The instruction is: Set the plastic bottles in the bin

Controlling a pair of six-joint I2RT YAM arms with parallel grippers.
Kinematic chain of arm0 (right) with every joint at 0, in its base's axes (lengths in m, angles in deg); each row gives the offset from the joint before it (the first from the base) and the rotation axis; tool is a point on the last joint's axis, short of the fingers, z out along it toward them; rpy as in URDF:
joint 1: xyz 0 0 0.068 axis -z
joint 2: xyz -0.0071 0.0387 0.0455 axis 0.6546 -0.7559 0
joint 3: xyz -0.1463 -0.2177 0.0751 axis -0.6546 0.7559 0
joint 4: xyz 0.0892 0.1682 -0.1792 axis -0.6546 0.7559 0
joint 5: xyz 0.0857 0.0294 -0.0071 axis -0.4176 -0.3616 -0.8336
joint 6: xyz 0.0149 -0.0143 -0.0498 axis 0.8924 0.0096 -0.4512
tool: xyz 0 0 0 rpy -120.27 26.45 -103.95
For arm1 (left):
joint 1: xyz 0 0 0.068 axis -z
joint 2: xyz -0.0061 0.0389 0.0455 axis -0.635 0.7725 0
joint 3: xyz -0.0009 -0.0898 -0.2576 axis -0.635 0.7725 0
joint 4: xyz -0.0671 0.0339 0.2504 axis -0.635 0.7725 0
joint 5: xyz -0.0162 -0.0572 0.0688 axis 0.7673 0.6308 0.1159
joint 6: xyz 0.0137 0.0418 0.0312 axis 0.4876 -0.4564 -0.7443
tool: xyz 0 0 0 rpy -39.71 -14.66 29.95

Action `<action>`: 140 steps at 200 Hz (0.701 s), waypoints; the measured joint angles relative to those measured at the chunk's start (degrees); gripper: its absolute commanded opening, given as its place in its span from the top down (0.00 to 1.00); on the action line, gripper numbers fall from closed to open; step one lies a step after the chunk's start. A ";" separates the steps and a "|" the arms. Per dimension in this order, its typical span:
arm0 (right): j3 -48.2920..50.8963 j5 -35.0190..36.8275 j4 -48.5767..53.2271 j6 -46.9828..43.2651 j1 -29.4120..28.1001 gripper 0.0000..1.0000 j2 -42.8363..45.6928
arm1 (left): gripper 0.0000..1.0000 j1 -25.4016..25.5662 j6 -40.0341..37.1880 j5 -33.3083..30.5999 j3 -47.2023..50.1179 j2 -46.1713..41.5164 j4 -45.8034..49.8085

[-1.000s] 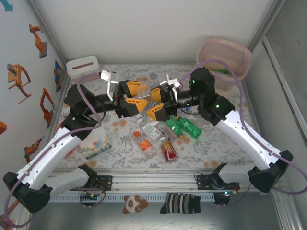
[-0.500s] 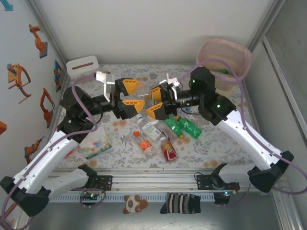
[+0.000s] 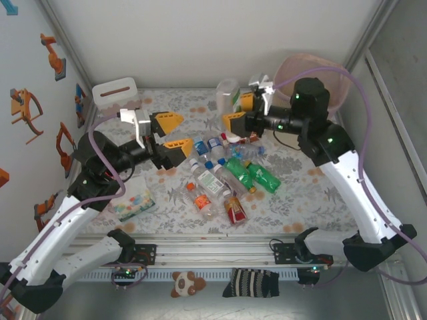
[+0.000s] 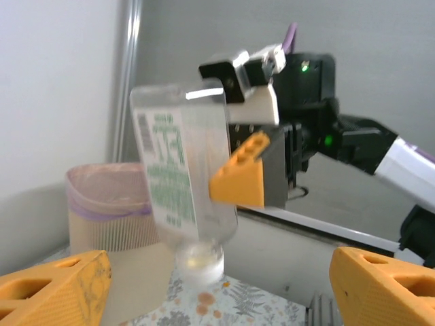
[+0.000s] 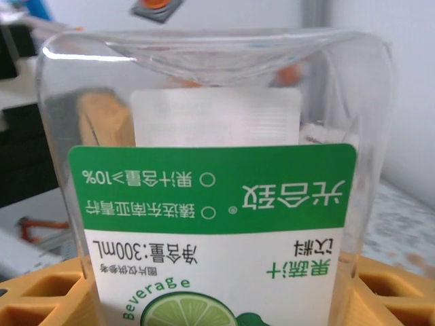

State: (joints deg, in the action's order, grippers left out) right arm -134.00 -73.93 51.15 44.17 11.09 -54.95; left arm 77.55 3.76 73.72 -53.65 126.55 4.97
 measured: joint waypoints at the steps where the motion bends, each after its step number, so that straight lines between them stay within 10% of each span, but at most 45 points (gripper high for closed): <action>1: -0.22 0.31 0.13 0.07 0.26 0.46 -0.04 | 0.17 0.00 -0.02 -0.07 0.02 0.00 0.07; 140: -30.84 32.04 15.96 6.86 26.05 0.66 -23.41 | 0.18 -0.02 -0.13 -2.69 2.38 1.16 1.07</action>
State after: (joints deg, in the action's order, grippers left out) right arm -164.84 -41.89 67.10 51.03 37.14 -78.36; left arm 77.53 3.63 71.03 -51.27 127.71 6.04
